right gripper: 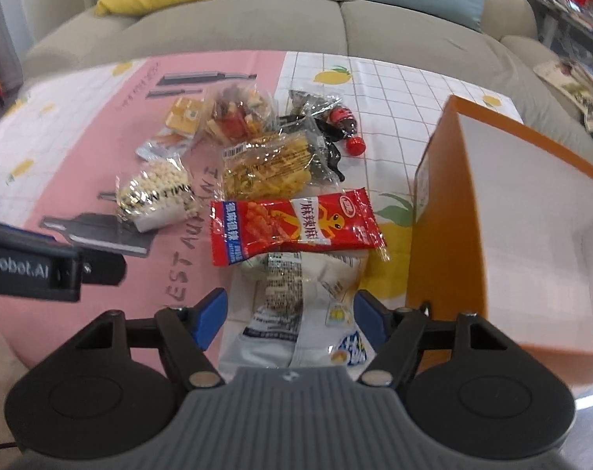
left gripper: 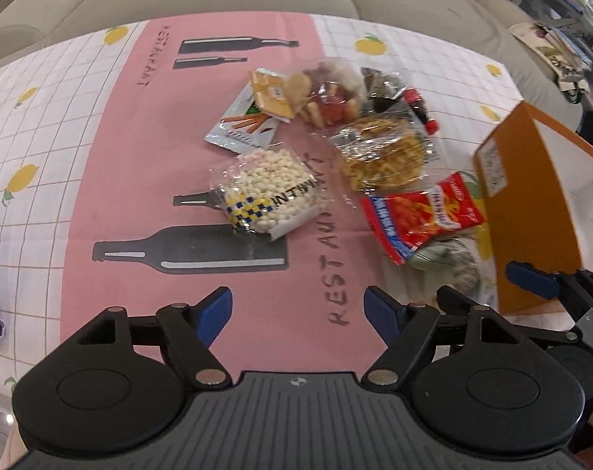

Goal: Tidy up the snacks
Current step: 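Grasp the white-bean bag with the left tool while the right tool grasps the green-labelled packet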

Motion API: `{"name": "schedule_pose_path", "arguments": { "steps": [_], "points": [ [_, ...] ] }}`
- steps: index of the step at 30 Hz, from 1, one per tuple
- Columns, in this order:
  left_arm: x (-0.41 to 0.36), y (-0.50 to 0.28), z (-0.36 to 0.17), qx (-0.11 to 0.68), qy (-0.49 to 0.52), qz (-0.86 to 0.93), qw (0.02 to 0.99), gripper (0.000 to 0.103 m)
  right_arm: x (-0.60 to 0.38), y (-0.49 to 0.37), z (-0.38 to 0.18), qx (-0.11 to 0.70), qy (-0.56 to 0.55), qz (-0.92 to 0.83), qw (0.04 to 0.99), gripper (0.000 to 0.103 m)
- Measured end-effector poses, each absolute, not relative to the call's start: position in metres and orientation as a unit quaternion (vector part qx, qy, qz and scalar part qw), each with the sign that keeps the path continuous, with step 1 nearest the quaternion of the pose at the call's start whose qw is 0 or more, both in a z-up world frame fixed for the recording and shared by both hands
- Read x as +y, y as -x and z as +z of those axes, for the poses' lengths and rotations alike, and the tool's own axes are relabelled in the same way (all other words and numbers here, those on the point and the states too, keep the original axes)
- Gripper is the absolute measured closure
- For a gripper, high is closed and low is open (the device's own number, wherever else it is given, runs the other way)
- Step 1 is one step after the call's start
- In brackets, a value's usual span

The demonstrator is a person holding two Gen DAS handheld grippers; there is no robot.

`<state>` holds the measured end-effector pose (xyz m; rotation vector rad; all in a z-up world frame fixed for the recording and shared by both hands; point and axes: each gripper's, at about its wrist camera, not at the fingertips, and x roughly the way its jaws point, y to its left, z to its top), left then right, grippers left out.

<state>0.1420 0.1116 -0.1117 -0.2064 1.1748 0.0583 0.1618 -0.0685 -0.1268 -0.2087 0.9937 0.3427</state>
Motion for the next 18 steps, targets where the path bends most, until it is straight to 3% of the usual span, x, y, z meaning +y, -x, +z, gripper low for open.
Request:
{"name": "schedule_pose_path", "arguments": {
  "steps": [6, 9, 18],
  "points": [
    [0.123, -0.155, -0.123, 0.559, 0.107, 0.035, 0.822, 0.013, -0.056, -0.176, -0.146, 0.482, 0.149, 0.150, 0.850, 0.034],
    [0.127, -0.161, -0.128, 0.559, 0.119, 0.042, 0.819, 0.013, -0.055, -0.182, -0.154, 0.495, 0.149, 0.151, 0.843, 0.048],
    [0.136, -0.173, -0.135, 0.554, 0.138, 0.065, 0.819, 0.013, -0.048, -0.203, -0.150, 0.485, 0.134, 0.167, 0.848, 0.063]
  ]
}}
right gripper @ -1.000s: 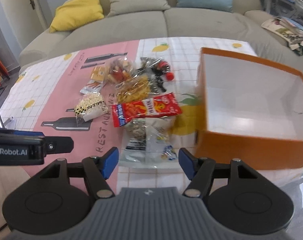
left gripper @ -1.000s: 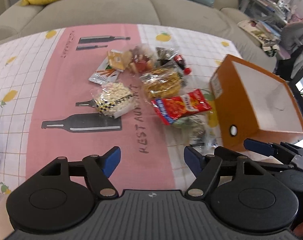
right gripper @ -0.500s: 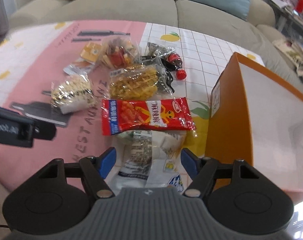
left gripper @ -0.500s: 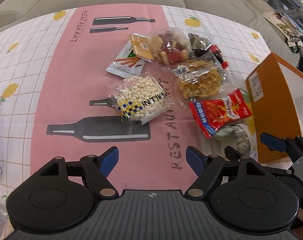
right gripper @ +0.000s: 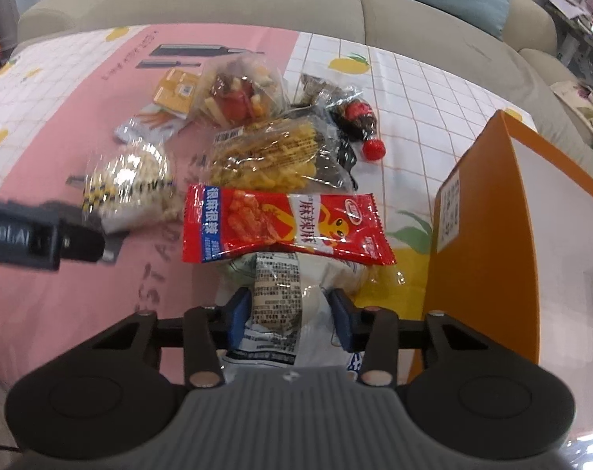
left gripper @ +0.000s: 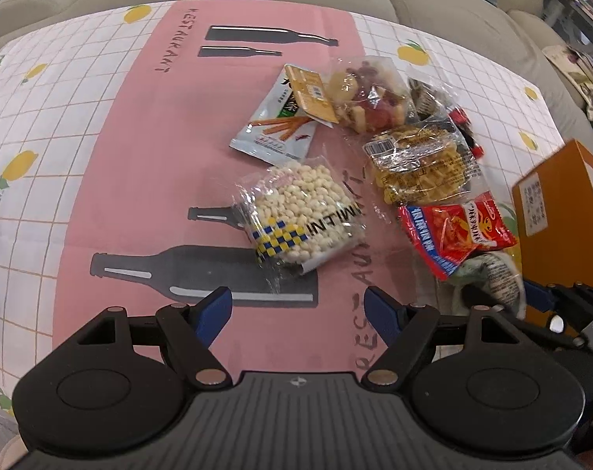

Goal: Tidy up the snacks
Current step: 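Grasp the white-bean bag with the left tool while the right tool grasps the green-labelled packet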

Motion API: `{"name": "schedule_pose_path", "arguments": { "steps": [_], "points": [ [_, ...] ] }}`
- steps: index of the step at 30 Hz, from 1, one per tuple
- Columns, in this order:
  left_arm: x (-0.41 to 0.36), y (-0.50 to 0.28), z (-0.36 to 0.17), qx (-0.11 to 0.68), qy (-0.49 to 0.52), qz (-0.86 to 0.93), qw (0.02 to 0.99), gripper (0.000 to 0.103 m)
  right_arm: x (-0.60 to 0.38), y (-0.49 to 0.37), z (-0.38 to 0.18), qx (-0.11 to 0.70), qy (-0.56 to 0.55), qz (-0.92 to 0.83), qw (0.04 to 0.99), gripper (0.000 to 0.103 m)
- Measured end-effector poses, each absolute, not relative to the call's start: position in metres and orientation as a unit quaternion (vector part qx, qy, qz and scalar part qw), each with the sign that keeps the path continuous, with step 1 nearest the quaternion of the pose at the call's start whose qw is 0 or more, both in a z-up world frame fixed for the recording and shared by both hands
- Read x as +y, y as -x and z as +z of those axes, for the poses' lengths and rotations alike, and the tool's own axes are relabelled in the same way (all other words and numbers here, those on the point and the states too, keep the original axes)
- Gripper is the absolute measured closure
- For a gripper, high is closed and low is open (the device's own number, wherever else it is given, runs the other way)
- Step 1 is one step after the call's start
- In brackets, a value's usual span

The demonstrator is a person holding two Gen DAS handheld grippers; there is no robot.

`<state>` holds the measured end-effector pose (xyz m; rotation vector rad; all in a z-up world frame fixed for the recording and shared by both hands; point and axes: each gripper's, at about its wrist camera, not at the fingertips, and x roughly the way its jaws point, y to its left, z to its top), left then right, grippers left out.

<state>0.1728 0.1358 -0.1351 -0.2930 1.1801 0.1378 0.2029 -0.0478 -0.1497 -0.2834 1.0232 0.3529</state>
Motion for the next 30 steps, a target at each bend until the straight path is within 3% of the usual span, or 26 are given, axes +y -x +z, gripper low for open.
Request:
{"name": "schedule_pose_path", "arguments": {
  "steps": [14, 24, 26, 30],
  "points": [
    [0.149, -0.188, -0.140, 0.548, 0.199, 0.098, 0.806, 0.011, -0.074, -0.215, -0.072, 0.442, 0.063, 0.176, 0.877, 0.068],
    [0.155, -0.214, -0.162, 0.532, 0.248, 0.195, 0.786, 0.011, -0.060, -0.246, -0.115, 0.451, 0.064, 0.170, 0.874, 0.068],
    [0.152, -0.217, -0.167, 0.528, 0.252, 0.200, 0.786, 0.002, -0.059, -0.251, -0.125, 0.464, 0.051, 0.172, 0.868, 0.067],
    [0.139, -0.227, -0.171, 0.526, 0.225, 0.204, 0.795, 0.000, -0.058, -0.251, -0.129, 0.461, 0.048, 0.173, 0.869, 0.067]
  ]
}}
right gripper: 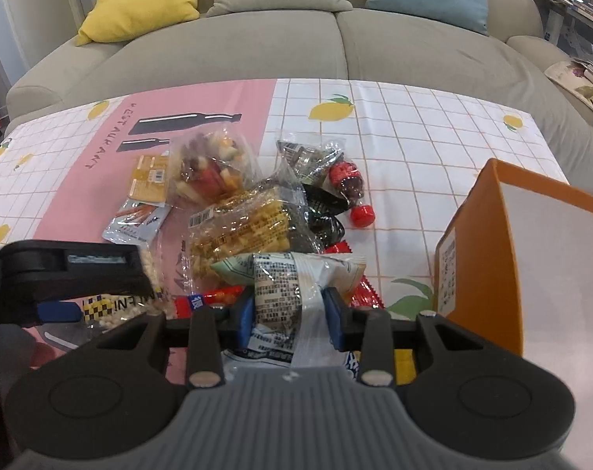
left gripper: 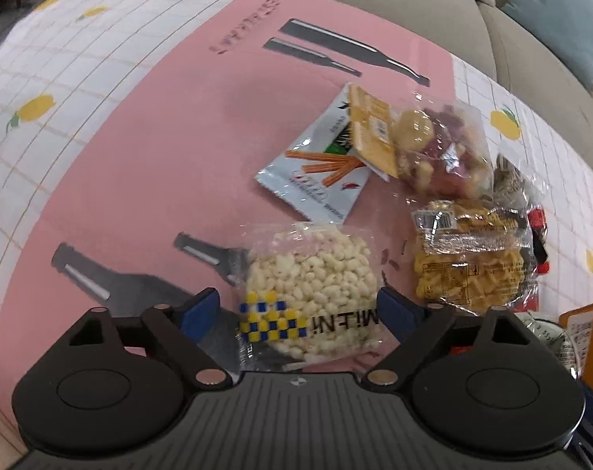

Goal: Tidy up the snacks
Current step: 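Grasp the white-bean bag with the left tool while the right tool grasps the green-labelled packet, then carry both packets into the orange box and open both tools to release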

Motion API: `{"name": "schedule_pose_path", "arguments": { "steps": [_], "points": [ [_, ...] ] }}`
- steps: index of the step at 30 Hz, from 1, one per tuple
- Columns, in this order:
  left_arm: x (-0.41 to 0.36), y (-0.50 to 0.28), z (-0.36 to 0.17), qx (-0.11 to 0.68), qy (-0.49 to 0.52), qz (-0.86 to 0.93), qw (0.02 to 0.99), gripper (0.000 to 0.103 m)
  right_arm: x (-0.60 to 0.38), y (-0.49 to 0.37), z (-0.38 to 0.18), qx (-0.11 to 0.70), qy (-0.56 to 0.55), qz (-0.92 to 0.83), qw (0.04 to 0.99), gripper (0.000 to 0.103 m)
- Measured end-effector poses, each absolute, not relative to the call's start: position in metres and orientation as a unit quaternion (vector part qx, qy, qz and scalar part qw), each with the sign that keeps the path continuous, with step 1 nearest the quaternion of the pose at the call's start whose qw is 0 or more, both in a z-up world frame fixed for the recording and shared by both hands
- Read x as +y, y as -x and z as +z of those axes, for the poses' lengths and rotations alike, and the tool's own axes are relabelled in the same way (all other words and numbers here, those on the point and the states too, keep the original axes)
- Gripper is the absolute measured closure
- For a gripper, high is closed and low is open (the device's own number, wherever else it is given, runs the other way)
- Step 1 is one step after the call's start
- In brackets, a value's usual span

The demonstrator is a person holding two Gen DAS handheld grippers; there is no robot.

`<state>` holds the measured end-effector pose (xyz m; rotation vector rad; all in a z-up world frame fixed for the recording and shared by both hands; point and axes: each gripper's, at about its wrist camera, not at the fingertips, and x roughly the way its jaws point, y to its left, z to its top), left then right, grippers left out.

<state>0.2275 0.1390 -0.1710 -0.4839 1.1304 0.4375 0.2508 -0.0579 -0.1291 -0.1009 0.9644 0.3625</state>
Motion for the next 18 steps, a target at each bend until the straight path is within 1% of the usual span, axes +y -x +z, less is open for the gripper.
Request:
{"name": "schedule_pose_path", "arguments": {
  "steps": [3, 7, 8, 10, 13, 18],
  "points": [
    [0.125, -0.237, -0.175, 0.535, 0.186, 0.194, 0.801, 0.000, -0.059, -0.251, -0.129, 0.462, 0.041, 0.173, 0.869, 0.067],
    [0.122, -0.237, -0.179, 0.534, 0.177, 0.198, 0.803, 0.000, -0.062, -0.253, -0.130, 0.466, 0.029, 0.171, 0.868, 0.067],
    [0.122, -0.237, -0.179, 0.535, 0.169, 0.199, 0.803, 0.001, -0.063, -0.253, -0.130, 0.466, 0.027, 0.171, 0.867, 0.067],
    [0.122, -0.236, -0.178, 0.533, 0.165, 0.191, 0.808, 0.007, -0.064, -0.253, -0.130, 0.467, 0.024, 0.172, 0.867, 0.067],
    [0.123, -0.234, -0.176, 0.537, 0.157, 0.178, 0.810, 0.008, -0.063, -0.252, -0.131, 0.466, 0.026, 0.173, 0.867, 0.067],
    [0.119, -0.216, -0.153, 0.524, 0.149, 0.173, 0.821, 0.008, -0.066, -0.249, -0.123, 0.463, 0.025, 0.175, 0.868, 0.068]
  ]
}}
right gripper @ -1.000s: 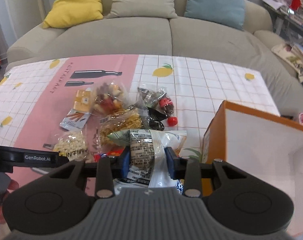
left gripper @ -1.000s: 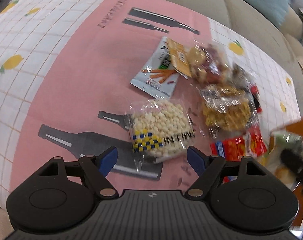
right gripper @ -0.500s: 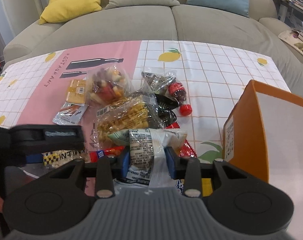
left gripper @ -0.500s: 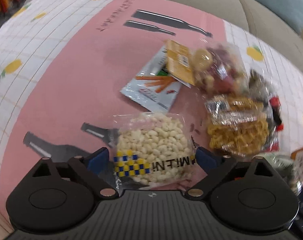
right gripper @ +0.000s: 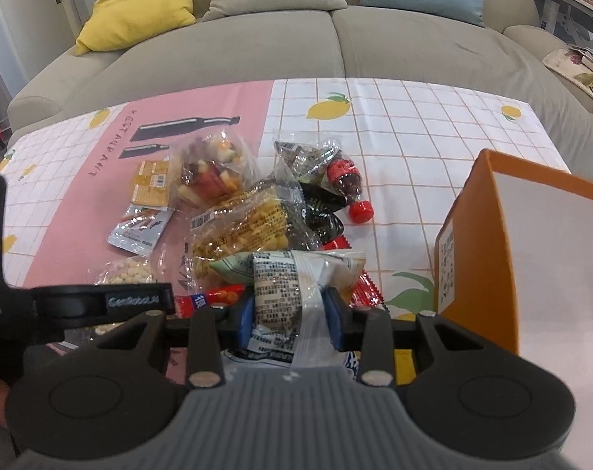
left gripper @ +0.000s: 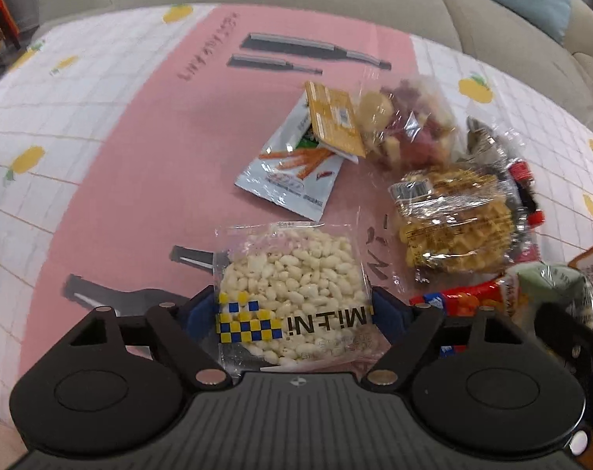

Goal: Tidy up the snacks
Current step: 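Carry both packets into the orange box and open both tools to release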

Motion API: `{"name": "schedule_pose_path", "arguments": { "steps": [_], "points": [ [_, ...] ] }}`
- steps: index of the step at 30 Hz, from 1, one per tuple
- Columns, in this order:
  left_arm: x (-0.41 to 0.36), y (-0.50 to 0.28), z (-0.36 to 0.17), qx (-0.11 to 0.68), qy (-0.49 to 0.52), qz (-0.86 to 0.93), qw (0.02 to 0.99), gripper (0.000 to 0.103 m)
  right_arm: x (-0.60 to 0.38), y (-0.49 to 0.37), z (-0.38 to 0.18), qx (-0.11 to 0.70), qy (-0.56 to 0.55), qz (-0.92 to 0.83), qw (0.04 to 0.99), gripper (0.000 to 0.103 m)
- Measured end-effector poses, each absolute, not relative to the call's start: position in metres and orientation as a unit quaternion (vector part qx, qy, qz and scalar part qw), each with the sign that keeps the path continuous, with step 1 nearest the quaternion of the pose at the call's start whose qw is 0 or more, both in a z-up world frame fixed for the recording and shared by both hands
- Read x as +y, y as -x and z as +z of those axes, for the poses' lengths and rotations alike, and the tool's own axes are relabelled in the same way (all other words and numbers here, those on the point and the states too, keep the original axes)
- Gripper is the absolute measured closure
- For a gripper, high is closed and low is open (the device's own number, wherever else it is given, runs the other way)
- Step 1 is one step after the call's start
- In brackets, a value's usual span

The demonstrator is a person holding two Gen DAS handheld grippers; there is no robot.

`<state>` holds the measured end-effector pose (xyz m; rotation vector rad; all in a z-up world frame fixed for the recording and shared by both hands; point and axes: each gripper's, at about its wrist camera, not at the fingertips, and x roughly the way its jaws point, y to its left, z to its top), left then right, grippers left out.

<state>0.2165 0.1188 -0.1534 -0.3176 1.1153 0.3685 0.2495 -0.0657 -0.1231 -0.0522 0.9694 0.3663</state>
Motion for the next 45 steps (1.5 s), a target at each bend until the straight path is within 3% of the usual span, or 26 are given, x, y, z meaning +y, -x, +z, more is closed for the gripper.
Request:
{"name": "schedule_pose_path", "arguments": {
  "steps": [17, 27, 35, 45],
  "points": [
    [0.061, -0.155, -0.017, 0.452, 0.139, 0.048, 0.880, 0.009, -0.137, -0.206, -0.022, 0.414, -0.076, 0.203, 0.884, 0.068],
    [-0.030, -0.150, 0.036, 0.409, 0.045, -0.068, 0.909, 0.009, -0.230, -0.185, 0.023, 0.383, -0.072, 0.166, 0.906, 0.068],
    [-0.116, -0.170, 0.032, 0.413, -0.039, -0.164, 0.895, 0.009, -0.305, -0.188, 0.016, 0.405, -0.059, 0.111, 0.906, 0.068],
    [-0.186, -0.217, -0.034, 0.492, -0.081, -0.231, 0.835, 0.009, -0.355, -0.226, -0.042, 0.473, -0.020, 0.079, 0.877, 0.068]
  ]
}}
